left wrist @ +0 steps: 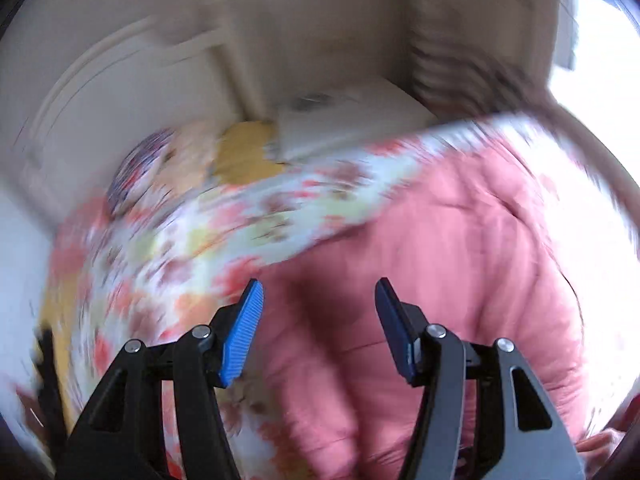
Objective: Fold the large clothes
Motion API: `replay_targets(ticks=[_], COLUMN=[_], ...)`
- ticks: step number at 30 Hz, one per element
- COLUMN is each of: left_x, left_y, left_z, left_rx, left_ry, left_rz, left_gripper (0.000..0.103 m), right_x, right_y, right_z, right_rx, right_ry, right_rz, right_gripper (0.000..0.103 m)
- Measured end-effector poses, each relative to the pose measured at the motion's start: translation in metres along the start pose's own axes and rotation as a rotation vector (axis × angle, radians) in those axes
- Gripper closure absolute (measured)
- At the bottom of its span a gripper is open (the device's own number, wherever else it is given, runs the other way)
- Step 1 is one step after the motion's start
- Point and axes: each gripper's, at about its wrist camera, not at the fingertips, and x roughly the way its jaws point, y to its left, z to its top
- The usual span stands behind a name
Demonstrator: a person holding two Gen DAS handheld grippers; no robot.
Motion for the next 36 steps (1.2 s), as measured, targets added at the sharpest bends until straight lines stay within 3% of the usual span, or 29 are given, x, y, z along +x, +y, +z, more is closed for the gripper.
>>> replay_targets(ticks=[3,8,14,15,16,17,20,24,26,27,31,32,34,36], left_x=[0.015,0.049,0.081,0.083,0.084,0.084,0.083,0.082,0.083,0.084,0.085,0.085,0.086,0.09], left_y=[-0.045,-0.049,-0.028,-0.026,-0.023,-0.016,-0.004,-0.002,0.0,0.001,0.004,0.004,0.006,0.008], left_z=[0.006,0.0,-0.021,-0.027,-0.031,-0.036,-0.043,-0.05,-0.052,-0.052,-0.054,-0.054,-0.055,-0.056], left_rx=[0.174,0.259,0.184,0.175,0.164,0.135,0.083,0.059,0.05,0.044,0.032,0.029,0.025,0.021], left_ry=[0.017,0.059,0.114,0.11,0.102,0.093,0.073,0.028,0.015,0.009,-0.005,-0.005,-0.009,-0.007], left_rz=[0.09,0.159,0.154,0.155,0.15,0.131,0.1,0.084,0.074,0.066,0.049,0.045,0.042,0.044], left_gripper=[0.045,0.044,0.043,0.043,0.043,0.043,0.043,0.043,0.043,0.043,0.043,0.043,0.043,0.043], right_x=[0.001,-0.002,-0.009,-0.015,-0.021,-0.028,-0.069,-0.119,-0.122,-0.12,-0.087,-0.071,-0.031,0.006], right_y=[0.007,0.001,-0.008,-0.012,-0.014,-0.017,-0.032,-0.103,-0.132,-0.143,-0.155,-0.154,-0.141,-0.111], right_z=[-0.001,-0.007,-0.014,-0.016,-0.019,-0.021,-0.04,-0.071,-0.08,-0.085,-0.09,-0.091,-0.094,-0.091], right_rx=[-0.041,-0.018,0.065,0.094,0.111,0.131,0.213,0.423,0.499,0.522,0.572,0.59,0.6,0.519], right_ry=[0.004,-0.029,-0.107,-0.137,-0.16,-0.182,-0.284,-0.374,-0.34,-0.308,-0.182,-0.13,-0.039,0.042], right_rz=[-0.032,-0.009,0.051,0.08,0.121,0.158,0.243,0.312,0.31,0.265,0.183,0.151,0.179,0.106], right_gripper=[0.056,0.056,0.052,0.042,0.023,0.02,0.02,0.02,0.02,0.02,0.023,0.023,0.022,0.019])
